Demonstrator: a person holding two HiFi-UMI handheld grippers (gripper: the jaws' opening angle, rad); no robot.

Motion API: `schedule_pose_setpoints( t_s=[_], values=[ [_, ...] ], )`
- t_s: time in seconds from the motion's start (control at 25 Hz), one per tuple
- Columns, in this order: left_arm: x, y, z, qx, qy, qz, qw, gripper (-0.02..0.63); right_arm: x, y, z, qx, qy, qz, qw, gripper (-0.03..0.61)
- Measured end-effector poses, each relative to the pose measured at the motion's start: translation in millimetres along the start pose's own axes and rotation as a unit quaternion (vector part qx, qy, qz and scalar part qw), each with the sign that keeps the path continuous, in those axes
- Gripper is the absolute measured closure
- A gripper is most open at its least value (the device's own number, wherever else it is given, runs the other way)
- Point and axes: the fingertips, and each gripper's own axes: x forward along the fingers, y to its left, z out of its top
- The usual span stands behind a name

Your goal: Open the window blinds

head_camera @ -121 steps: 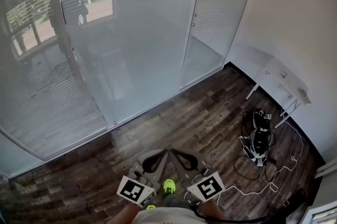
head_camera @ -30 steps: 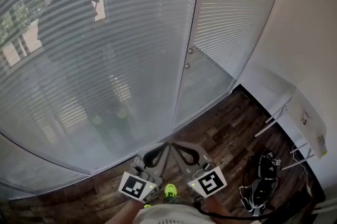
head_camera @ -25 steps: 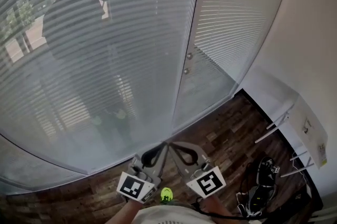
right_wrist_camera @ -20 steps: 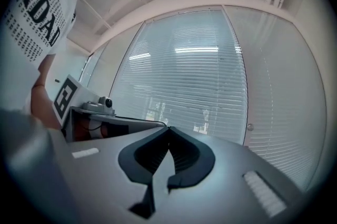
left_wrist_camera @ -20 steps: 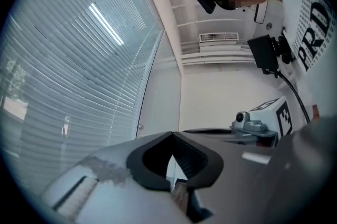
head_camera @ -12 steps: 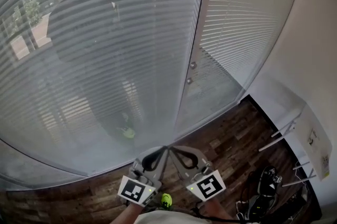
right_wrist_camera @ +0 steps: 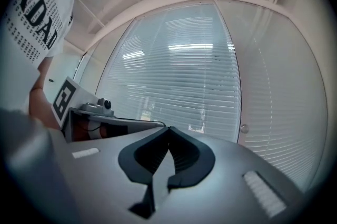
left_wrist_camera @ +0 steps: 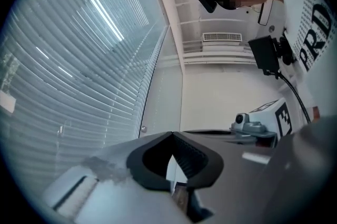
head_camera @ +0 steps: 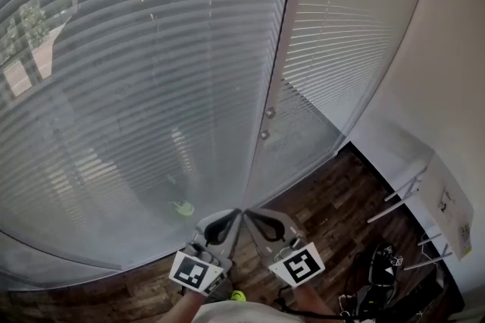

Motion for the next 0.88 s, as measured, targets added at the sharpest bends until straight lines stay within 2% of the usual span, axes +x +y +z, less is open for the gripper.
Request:
schedule_pose_setpoints(
  t_s=[0.16, 0.36, 0.64, 0.8, 0.88],
  values=[
    [-8.1, 2.7, 11.8, 0.001, -0.011, 0.007, 0.9999, 0.621, 2.1, 10.4, 8.8, -0.008, -0.01, 0.001, 1.0, 0.571],
    [6.9, 24.0, 16.3, 0.007, -0.007, -0.005, 0.9999, 0.621, 24.0, -6.7, 10.2, -0.016, -0.006, -0.005, 1.0, 0.571],
    [37.9, 56.9, 17.9, -0.021, -0.034, -0.023, 0.9989, 0.621, 56.6, -36.6, -3.1, -0.029, 0.001, -0.023, 0.999, 0.571],
    [44.3, 70.7, 12.9, -0.01, -0.023, -0.039, 0.9989, 0.621, 69.3, -45.9, -6.5, -0.035, 0.012, -0.033, 0.999, 0.571],
    [48.5, 75.9, 17.4, -0.016, -0.035, -0.044, 0.9983, 0.621, 75.6, -50.4, -10.0, -0.046, 0.022, -0.036, 0.998, 0.571]
  ],
)
